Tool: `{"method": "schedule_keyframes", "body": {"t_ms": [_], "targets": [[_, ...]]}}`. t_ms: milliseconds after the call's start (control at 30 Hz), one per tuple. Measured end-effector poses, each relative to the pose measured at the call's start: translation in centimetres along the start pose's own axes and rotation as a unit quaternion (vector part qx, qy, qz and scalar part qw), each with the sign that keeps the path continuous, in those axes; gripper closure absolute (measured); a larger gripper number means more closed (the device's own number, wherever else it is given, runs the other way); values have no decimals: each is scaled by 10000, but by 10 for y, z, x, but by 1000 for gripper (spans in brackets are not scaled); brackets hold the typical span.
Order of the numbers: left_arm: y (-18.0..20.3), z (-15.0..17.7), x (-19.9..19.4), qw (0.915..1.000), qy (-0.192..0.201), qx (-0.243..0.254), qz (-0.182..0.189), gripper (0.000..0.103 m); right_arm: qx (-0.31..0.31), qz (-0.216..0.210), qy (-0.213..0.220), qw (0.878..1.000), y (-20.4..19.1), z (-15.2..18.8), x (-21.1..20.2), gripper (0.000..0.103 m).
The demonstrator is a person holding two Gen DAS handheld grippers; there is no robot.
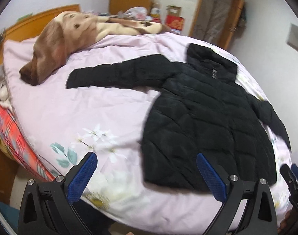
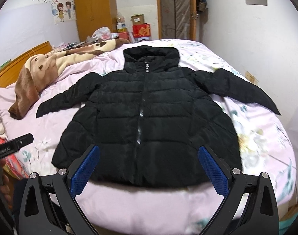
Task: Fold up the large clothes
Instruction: 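Grasp the black sleeve cuff nearest the left tool with the left tool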
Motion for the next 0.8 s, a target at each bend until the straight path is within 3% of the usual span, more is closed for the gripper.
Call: {"method": "schedule_keyframes", "body": {"t_ms": [67,167,300,500,533,733,800], "targets": [[-17,-19,16,9995,172,7,-272,1,-99,-54,-4,9999,-7,-10,13,2],[-44,-43,52,9987,-96,-484,-159,1,-330,-175,-75,9993,-19,-26,40,2],[-86,-76,100,9948,-165,-917,-401,1,-381,-707,-286,9964,-43,-40,78,2],[-147,-117,183,9805,-476,-1815,-586,1,-682,-823,-592,9925,-74,-53,134,2],[-158,-123,197,9767,-557,-1930,-757,1,-745,-875,-630,9914,-81,-54,143,2],[-187,-146,260,9652,-719,-2203,-1215,1,-1037,-996,-820,9862,-109,-52,180,2],[-187,-153,282,9636,-810,-2309,-1080,1,-1093,-1027,-918,9844,-114,-49,190,2]]}}
Point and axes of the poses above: each gripper's, at about its wrist camera, not at the fingertips, and x roughly the way its jaws point, y to its right, z to its underside, the point moved 10 cm from there along x, roughly the way its jaws point, and after that the axes turned 11 degrees about -z, right-handed, at the moved point
